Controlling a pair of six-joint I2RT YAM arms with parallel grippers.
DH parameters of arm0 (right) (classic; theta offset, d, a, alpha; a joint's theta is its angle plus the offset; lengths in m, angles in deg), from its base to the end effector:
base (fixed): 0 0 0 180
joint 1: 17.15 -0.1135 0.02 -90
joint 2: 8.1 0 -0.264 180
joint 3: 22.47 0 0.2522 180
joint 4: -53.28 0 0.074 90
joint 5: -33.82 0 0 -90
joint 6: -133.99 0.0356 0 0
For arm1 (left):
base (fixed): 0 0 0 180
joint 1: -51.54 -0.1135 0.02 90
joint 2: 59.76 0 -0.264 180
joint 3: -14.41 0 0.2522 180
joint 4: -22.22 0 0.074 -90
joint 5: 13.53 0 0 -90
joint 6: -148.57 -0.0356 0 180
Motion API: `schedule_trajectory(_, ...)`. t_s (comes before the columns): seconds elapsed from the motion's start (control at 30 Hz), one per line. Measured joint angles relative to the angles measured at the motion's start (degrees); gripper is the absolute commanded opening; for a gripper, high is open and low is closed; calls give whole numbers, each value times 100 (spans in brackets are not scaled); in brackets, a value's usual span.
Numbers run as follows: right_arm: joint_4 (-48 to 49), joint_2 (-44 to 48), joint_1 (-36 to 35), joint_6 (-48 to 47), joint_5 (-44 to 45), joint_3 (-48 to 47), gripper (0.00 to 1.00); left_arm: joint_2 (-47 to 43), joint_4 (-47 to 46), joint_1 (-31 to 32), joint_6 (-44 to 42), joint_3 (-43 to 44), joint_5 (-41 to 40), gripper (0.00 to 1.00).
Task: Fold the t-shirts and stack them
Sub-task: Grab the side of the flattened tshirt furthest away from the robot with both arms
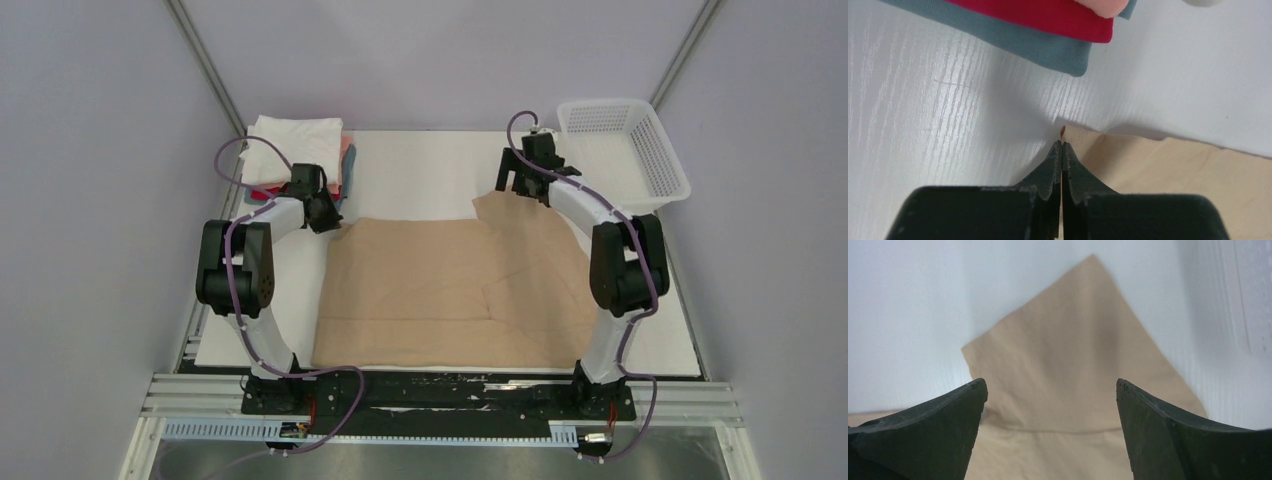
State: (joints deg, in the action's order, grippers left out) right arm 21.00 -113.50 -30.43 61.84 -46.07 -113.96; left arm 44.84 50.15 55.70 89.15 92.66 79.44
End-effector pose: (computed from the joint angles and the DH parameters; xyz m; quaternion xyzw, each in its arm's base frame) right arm 0.4009 0.0882 0.2287 0.0697 0.9221 0.0210 0.3799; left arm 0.3754 -0.0292 0.1681 -0.2097 0.9281 -0.1151 0.2852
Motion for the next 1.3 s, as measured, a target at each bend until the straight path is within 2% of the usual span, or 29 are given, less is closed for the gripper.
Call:
schedule_trajectory(0.37, 127, -2251, 46, -391, 546, -2280, 98, -24, -20, 0, 13, -7, -138, 0)
schedule_trajectory(0.5, 125, -2658, 87, -446, 678, -2555, 96, -24, -17, 0, 17, -7, -186, 0)
schedule_trajectory(0.7, 79, -2865, 173, -393, 675, -2629, 87, -24, -15, 0, 26, -7, -201, 0)
schedule_trajectory(1.03, 24, -2841, 247, -267, 577, -2612, 45, -201, -22, 0, 87, -61, -199, 0)
schedule_trajectory(1.1, -13, -2789, 249, -227, 566, -2549, 34, -284, -26, 0, 107, -127, -199, 0)
schedule_trajectory(1.17, -96, -2667, 249, -166, 529, -2415, 15, -372, -33, 0, 116, -192, -199, 0)
schedule_trajectory(1.2, -149, -2616, 249, -149, 505, -2361, 9, -413, -31, 2, 120, -221, -199, 0)
schedule_trajectory(1.27, -223, -2540, 249, -131, 413, -2302, 1, -511, -33, 22, 125, -284, -199, 0)
schedule_trajectory(1.3, -229, -2507, 249, -129, 358, -2277, 0, -562, -37, 33, 125, -313, -199, 0)
